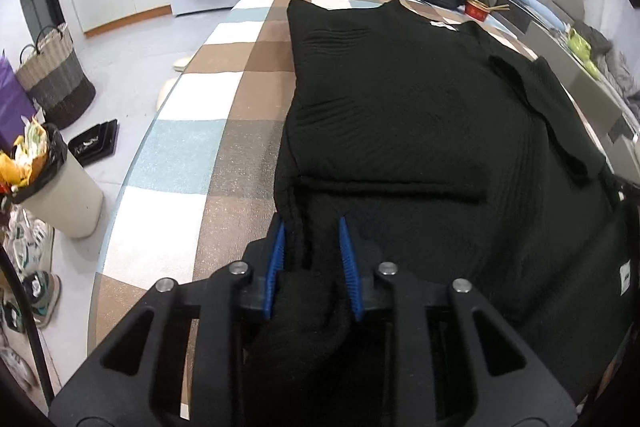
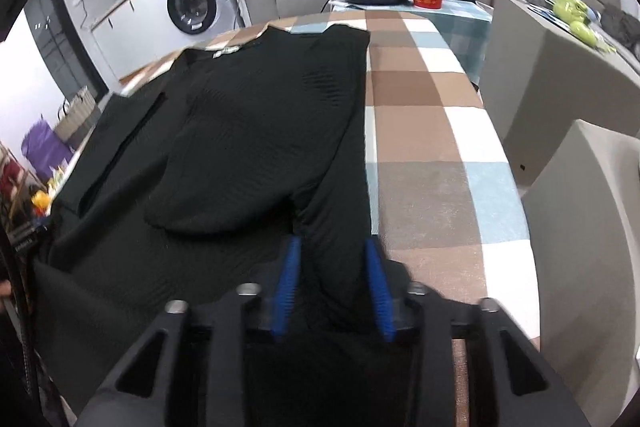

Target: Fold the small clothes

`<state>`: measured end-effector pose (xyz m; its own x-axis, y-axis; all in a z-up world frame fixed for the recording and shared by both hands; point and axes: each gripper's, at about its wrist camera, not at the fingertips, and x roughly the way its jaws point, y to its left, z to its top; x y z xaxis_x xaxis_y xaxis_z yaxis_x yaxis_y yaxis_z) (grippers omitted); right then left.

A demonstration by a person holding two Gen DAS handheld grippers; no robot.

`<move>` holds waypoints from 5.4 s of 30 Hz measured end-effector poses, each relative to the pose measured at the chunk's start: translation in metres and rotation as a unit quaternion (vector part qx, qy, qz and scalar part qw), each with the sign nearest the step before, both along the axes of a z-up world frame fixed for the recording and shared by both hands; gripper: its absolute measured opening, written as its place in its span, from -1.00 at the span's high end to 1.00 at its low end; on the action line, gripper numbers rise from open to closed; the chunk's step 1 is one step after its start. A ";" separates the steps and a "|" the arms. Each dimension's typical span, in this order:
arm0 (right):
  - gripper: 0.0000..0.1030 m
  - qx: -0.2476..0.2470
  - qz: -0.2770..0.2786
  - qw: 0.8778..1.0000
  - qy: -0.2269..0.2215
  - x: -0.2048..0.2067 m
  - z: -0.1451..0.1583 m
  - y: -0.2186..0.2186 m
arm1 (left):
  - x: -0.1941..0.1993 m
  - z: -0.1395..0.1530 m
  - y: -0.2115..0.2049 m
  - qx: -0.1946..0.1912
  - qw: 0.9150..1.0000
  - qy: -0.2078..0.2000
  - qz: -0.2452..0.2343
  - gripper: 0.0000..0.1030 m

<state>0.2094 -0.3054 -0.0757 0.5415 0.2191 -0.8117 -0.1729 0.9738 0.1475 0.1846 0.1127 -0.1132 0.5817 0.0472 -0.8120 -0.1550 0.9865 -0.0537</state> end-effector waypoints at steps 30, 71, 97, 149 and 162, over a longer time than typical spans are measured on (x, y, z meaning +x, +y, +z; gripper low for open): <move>0.14 0.025 -0.024 0.999 -0.008 -0.093 0.028 -0.051 | -0.094 0.042 0.035 -0.060 0.996 -0.050 0.046 -0.34; -0.09 0.089 0.054 0.995 0.000 -0.126 0.025 -0.048 | -0.125 0.023 0.011 -0.073 0.997 0.003 -0.027 -0.44; 0.58 0.080 0.011 0.997 0.006 -0.110 0.007 -0.051 | -0.125 0.032 0.032 -0.109 0.992 -0.054 0.028 0.89; 0.36 0.020 0.009 1.000 -0.001 -0.053 0.000 -0.006 | -0.037 0.003 -0.006 -0.018 1.000 -0.024 -0.009 0.52; 0.06 0.066 -0.002 0.998 0.019 -0.095 0.004 -0.046 | -0.115 0.018 0.021 -0.082 0.996 -0.031 0.012 0.18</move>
